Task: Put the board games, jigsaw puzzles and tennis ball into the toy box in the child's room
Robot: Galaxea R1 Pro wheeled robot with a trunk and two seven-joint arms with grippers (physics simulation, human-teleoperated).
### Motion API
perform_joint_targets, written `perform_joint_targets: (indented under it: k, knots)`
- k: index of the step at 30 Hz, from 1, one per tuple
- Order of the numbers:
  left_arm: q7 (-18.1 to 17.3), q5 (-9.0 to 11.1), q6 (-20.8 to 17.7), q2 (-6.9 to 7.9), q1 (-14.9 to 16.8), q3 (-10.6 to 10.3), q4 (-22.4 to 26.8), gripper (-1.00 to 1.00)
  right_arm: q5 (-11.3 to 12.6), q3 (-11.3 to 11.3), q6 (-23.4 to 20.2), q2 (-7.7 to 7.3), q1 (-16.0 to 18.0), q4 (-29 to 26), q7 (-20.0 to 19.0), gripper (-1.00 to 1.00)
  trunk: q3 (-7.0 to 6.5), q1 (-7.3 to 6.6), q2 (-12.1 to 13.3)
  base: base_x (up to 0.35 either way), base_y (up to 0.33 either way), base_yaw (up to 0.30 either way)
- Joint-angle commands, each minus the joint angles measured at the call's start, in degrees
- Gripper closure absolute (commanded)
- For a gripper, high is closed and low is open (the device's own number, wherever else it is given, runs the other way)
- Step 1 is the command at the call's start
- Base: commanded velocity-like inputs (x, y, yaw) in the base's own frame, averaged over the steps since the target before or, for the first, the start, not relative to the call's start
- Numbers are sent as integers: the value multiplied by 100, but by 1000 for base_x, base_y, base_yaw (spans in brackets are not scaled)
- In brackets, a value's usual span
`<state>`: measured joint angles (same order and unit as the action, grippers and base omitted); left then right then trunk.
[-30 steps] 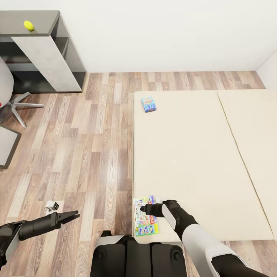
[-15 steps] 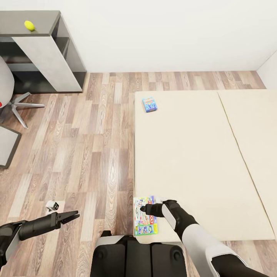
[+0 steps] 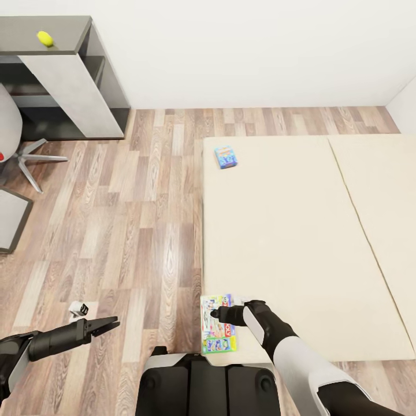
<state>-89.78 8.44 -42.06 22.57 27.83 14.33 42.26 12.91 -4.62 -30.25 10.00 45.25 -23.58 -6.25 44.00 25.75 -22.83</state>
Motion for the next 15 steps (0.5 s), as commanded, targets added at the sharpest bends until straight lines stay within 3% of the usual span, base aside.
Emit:
perform_joint_targets:
  k: [1, 15]
  knots:
    - [-22, 0, -60, 2, -2, -1, 1, -100, 28, -12, -25, 0, 2, -6, 11, -100, 6, 3, -9, 0, 48, 0]
    - [-22, 0, -57, 2, 0, 1, 1, -100, 33, -12, -25, 0, 2, -6, 11, -100, 6, 3, -9, 0, 6, 0]
